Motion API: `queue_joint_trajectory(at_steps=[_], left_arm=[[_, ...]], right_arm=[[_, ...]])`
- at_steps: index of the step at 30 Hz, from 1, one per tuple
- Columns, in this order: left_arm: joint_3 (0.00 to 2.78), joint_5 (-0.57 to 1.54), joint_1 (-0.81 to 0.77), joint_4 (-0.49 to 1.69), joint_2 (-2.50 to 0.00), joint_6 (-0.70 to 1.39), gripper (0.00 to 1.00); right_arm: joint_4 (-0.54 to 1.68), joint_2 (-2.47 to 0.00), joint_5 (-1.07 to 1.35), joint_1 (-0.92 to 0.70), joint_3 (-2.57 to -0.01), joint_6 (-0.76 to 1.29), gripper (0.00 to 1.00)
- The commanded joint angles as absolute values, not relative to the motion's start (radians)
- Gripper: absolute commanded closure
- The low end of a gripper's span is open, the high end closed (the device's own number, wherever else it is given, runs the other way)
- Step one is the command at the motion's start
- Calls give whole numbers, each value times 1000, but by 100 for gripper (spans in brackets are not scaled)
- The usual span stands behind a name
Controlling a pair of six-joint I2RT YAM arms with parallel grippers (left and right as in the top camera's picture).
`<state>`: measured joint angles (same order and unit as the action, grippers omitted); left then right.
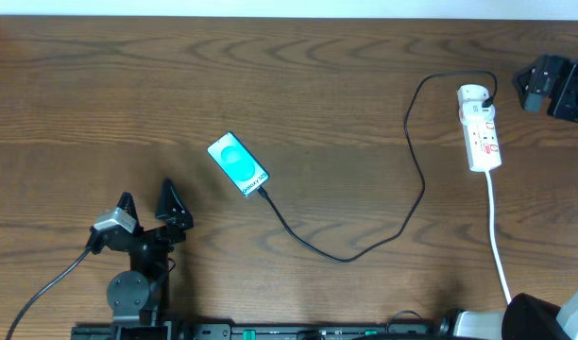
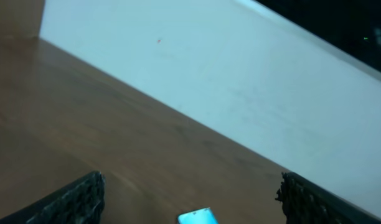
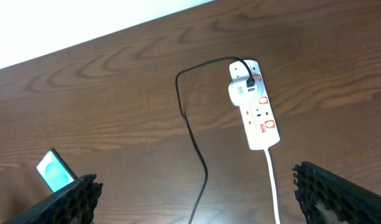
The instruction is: Plug charger to phone and switch on socket
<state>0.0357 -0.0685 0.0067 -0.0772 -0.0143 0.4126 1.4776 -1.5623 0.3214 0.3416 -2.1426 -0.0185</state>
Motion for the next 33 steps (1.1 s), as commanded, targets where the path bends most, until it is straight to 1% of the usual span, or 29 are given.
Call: queue_joint_trajectory(at_steps=[1, 5, 11, 33], left_arm=[[4, -96, 27, -50, -1, 413, 10], [4, -123, 38, 70, -1, 397, 10], [4, -115, 39, 67, -1, 257, 10], [4, -116, 39, 64, -4, 258, 10]], right_arm=[[1478, -1557, 324, 339, -2141, -30, 1], [1478, -1557, 324, 339, -2141, -30, 1], [1478, -1557, 324, 339, -2141, -30, 1], [1478, -1557, 324, 339, -2141, -30, 1]])
